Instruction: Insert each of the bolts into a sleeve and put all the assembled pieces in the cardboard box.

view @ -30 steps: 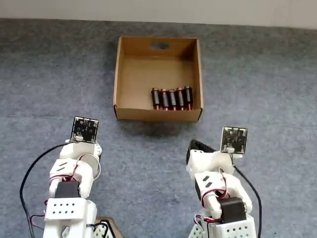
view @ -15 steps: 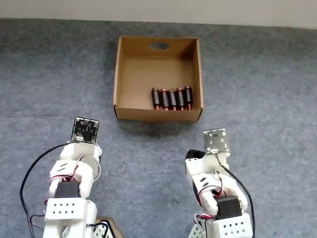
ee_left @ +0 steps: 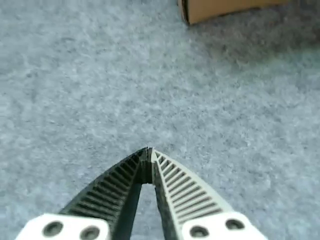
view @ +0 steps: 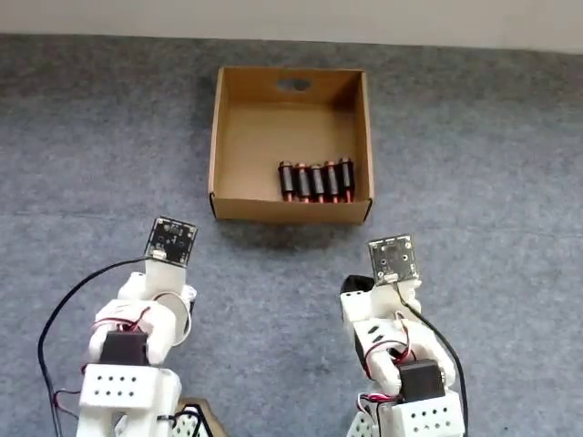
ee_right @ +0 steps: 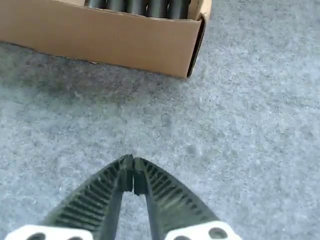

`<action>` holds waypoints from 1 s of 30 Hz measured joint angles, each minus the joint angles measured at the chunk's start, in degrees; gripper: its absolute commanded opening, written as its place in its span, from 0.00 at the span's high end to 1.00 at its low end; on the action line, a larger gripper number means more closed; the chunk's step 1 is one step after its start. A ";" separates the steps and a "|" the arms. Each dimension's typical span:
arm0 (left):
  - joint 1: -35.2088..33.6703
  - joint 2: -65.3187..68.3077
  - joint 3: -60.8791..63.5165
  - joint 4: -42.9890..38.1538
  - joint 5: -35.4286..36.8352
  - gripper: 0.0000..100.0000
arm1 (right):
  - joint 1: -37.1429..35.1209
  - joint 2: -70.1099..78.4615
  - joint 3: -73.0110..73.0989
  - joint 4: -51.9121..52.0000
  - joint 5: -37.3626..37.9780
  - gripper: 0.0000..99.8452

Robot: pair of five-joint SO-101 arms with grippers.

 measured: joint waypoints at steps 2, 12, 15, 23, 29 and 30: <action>-0.53 -4.75 0.00 2.46 0.00 0.99 | 0.00 0.00 0.00 0.00 0.00 0.99; -0.79 -18.73 3.87 7.65 0.00 0.99 | 0.00 0.00 0.00 0.00 0.00 0.99; 0.53 -19.52 5.54 7.65 0.00 0.99 | 0.00 0.00 0.00 0.00 0.00 0.99; 3.96 -19.69 5.63 17.67 -0.09 0.99 | 1.93 0.00 0.00 4.66 0.26 0.99; 3.96 -19.69 5.63 21.98 -0.09 0.99 | 1.76 -0.09 0.00 6.42 0.44 0.99; 3.96 -19.69 5.63 22.07 -0.09 0.99 | 1.76 -0.09 0.00 7.82 0.44 0.99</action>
